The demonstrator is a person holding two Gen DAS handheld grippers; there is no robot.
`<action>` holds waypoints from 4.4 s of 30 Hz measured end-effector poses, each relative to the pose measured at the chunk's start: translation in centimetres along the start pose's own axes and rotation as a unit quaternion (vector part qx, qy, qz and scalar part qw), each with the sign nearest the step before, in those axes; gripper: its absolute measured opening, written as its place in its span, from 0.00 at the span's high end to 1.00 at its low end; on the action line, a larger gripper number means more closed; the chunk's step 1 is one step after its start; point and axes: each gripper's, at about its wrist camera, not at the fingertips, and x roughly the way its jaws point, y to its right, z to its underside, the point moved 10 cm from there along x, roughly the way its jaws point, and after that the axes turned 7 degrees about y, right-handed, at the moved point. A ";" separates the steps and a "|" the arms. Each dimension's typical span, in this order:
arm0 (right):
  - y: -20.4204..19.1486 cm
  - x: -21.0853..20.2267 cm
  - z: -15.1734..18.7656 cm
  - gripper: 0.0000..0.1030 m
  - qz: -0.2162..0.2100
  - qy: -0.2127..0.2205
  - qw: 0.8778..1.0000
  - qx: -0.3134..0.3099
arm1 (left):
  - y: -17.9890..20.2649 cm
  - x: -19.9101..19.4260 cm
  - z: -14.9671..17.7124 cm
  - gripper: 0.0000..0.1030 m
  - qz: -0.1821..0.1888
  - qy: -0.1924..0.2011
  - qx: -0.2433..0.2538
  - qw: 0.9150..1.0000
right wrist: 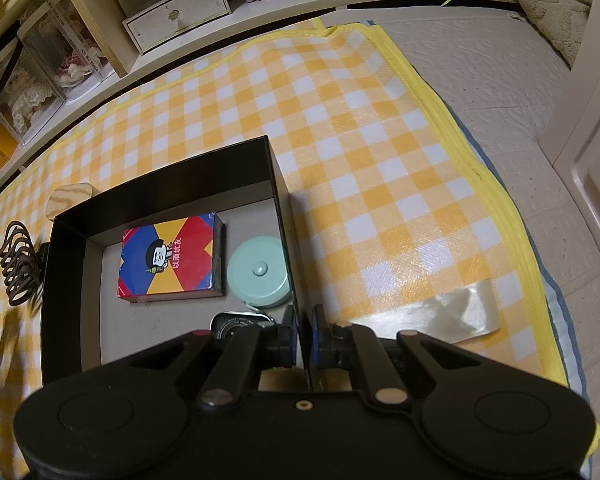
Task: Organize rigid objects
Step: 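Carry the charger cube into the black box and lower it, then open the left tool and lift it out of the box, then move the left tool to the coiled black cable and close on it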
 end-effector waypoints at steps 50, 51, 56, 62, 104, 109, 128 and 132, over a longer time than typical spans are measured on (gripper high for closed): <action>-0.3 -0.2 0.0 0.92 -0.006 0.002 1.000 0.003 | 27.8 1.7 15.9 0.58 0.250 -0.134 0.577 0.766; -0.4 -0.2 0.0 0.92 -0.006 0.002 1.000 0.003 | 27.9 2.0 16.1 0.58 0.252 -0.135 0.578 0.764; -0.4 -0.2 0.0 0.92 -0.005 0.002 1.000 0.001 | 28.2 2.0 16.1 0.57 0.281 -0.113 0.594 0.745; -0.4 -0.1 0.0 0.92 -0.005 0.002 1.000 0.002 | 28.2 1.9 14.4 0.43 0.292 -0.107 0.543 0.780; -0.1 0.2 0.1 0.92 -0.006 0.001 1.000 0.007 | 18.8 -7.1 4.5 0.00 0.222 -0.007 0.256 0.941; -0.2 0.2 0.1 0.92 -0.005 0.000 1.000 0.007 | 15.9 -5.6 1.1 0.00 0.194 0.025 0.214 0.957; -0.4 0.2 0.3 0.92 -0.001 -0.003 1.000 0.001 | 9.3 3.7 -4.5 0.00 0.216 0.008 0.272 0.938; -0.5 0.3 0.2 0.92 -0.001 -0.003 1.000 0.001 | 9.3 6.0 -3.3 0.00 0.214 -0.013 0.304 0.928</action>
